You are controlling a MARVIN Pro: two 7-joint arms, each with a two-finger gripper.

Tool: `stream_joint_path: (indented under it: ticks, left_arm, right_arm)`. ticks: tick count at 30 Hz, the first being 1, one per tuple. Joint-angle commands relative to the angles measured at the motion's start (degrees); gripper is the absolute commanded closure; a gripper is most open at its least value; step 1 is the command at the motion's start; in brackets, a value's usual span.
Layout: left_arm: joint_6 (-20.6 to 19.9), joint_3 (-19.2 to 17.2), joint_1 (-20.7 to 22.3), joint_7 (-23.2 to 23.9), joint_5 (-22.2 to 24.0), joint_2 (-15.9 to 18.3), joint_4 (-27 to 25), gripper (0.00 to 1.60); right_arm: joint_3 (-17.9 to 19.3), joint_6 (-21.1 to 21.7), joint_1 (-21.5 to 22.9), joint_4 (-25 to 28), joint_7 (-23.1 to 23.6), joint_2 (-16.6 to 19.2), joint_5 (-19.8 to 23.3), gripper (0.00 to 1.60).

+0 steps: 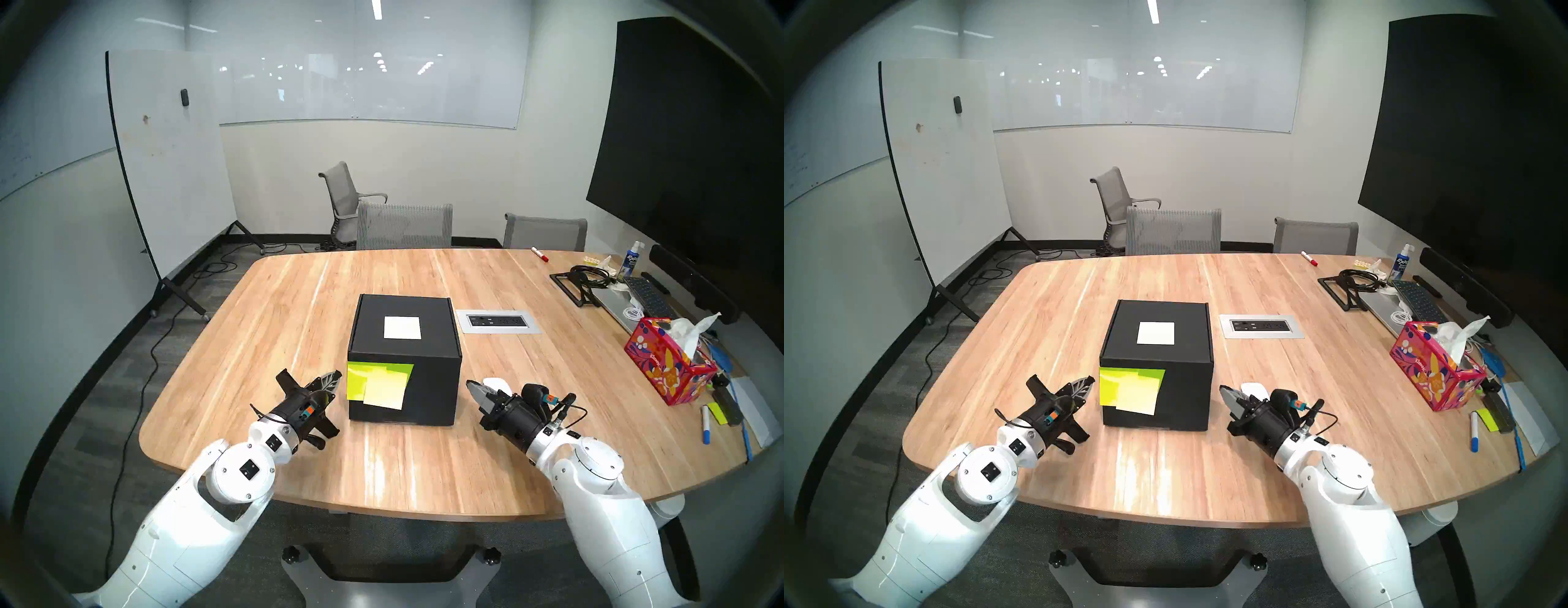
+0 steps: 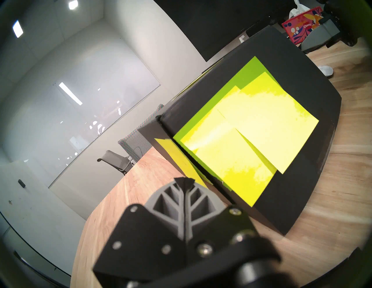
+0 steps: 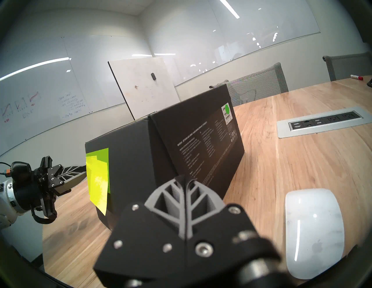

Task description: Open the box and place the mouse inside

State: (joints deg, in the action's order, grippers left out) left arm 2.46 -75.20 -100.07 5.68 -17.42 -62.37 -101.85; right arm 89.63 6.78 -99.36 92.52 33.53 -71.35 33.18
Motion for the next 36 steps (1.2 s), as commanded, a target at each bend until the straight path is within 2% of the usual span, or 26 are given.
stream_joint_path:
  ticks: [1,36]
  left_arm:
    - [0.3,0.0,0.3,-0.1,-0.1,0.1,-1.0,1.6]
    - [0.3,0.0,0.3,-0.1,-0.1,0.1,-1.0,1.6]
  right_arm:
    - [0.0,0.1,0.6,0.9,0.0,0.1,-0.1,1.6]
    - [0.1,0.1,0.6,0.9,0.1,0.0,-0.2,1.6]
